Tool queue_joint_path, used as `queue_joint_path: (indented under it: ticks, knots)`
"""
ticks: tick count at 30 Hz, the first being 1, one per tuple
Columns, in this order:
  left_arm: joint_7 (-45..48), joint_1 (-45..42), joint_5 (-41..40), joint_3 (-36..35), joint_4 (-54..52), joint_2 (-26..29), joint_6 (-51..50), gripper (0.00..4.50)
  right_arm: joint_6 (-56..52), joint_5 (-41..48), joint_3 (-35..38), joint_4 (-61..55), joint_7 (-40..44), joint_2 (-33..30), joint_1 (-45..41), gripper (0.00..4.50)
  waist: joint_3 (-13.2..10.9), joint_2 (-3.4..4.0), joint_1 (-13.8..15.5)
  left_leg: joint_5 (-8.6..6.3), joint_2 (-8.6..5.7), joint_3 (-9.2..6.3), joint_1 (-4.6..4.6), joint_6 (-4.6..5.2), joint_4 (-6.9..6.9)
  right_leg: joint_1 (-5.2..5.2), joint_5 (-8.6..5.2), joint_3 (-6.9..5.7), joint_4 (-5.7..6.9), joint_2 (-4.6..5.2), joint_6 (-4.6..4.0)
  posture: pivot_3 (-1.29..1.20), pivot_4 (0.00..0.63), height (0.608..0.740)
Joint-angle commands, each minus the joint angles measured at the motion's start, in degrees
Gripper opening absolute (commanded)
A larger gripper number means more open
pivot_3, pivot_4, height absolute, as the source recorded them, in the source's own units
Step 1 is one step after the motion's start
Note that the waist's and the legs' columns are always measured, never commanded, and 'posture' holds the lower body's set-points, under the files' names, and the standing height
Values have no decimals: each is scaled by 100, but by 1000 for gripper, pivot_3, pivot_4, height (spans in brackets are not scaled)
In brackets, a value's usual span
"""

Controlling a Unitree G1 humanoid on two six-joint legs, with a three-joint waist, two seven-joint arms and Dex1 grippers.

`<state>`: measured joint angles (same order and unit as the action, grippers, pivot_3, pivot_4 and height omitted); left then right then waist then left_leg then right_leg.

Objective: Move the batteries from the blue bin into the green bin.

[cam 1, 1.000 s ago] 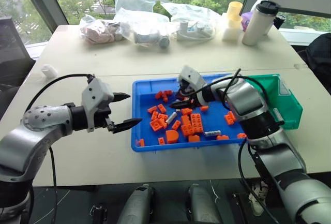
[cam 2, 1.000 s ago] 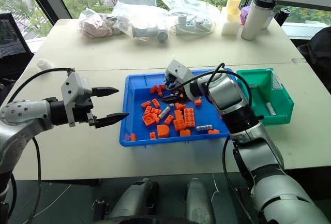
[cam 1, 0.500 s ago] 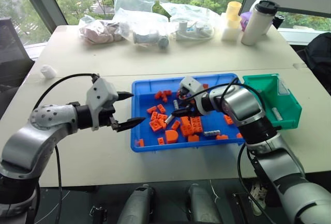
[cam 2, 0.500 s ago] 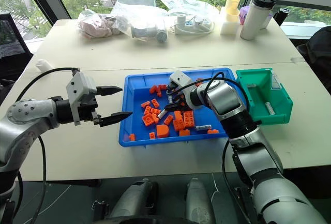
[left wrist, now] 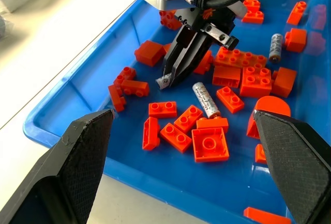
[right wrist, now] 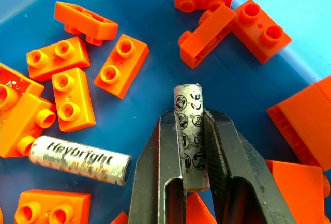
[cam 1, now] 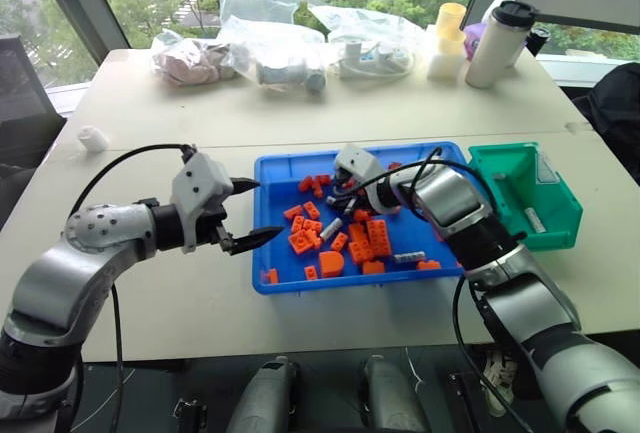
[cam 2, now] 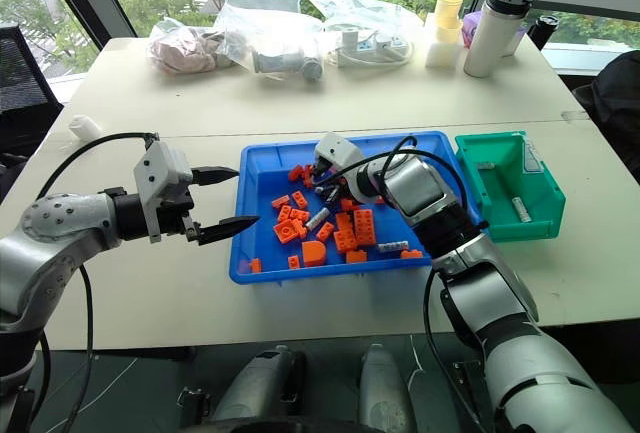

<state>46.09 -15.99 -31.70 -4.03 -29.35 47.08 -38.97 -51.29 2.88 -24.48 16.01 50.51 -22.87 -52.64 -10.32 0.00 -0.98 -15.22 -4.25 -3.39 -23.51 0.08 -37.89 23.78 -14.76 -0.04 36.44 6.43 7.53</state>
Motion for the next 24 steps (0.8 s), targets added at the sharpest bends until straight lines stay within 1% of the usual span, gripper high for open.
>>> queue_joint_path:
  ticks: [1,2,7,9,10,11,14,15,17,19,24]
  knots:
    - [57,-7,-22,-119,-149,64,76,4500,87,-53,-8,-215,35,-41,-57,24,0,0,0,0,0,0,0,0,0,0,0,0,0,0,0,0,150,740]
    - [76,-13,-28,-118,-142,72,75,4500,87,-16,87,-289,34,-45,-84,24,0,0,0,0,0,0,0,0,0,0,0,0,0,0,0,0,150,740]
    - [135,-162,-140,-160,-64,-34,121,4500,-341,500,1199,-785,-276,-40,-275,24,-1,1,22,0,0,-1,-1,0,0,1,0,0,0,0,0,0,150,740]
    - [31,-544,-337,-121,112,-409,143,4500,-681,805,2149,-1214,-601,-188,-333,24,-2,1,62,0,0,-1,-1,0,0,-1,0,0,-1,1,0,0,150,740]
    - [-68,-818,-440,-71,251,-705,168,4500,-1065,979,2765,-1478,-792,-307,-353,24,-3,2,124,0,-3,-5,-2,0,-1,-3,0,-2,-2,2,0,0,150,740]
    - [-108,-982,-501,-62,348,-897,183,4500,-1361,1107,3151,-1683,-957,-361,-355,24,-4,0,152,0,-5,-8,-6,0,-9,-3,0,-6,-1,2,0,0,150,740]
    - [-33,-1505,-616,232,703,-1490,161,4500,-1839,970,4026,-2427,-1352,-1199,151,24,0,-6,247,0,-14,-15,-11,1,-15,-10,1,-8,-7,8,1,0,150,740]
    - [63,-1606,-595,342,816,-1583,175,4500,-1957,898,4218,-2621,-1463,-1468,381,24,2,-7,279,-3,-14,-14,-11,5,-15,-13,1,-8,-13,8,1,0,150,740]
    - [283,-1700,-537,492,994,-1631,219,4500,-2147,869,4469,-2850,-1663,-1779,750,24,2,-8,290,-6,-14,-10,-10,11,-12,-21,1,-9,-26,7,1,0,150,740]
    - [534,-1785,-433,682,1194,-1632,310,4500,-2210,854,4656,-2994,-1783,-2028,1187,24,2,-7,175,-6,-10,9,-9,12,-10,-15,1,-2,-25,7,1,0,150,740]
    - [1049,-2093,42,1201,1888,-1744,819,4500,-2205,869,4975,-3105,-2025,-2285,2004,24,1,1,22,-7,1,13,1,19,-10,-15,1,1,-6,2,1,0,150,740]
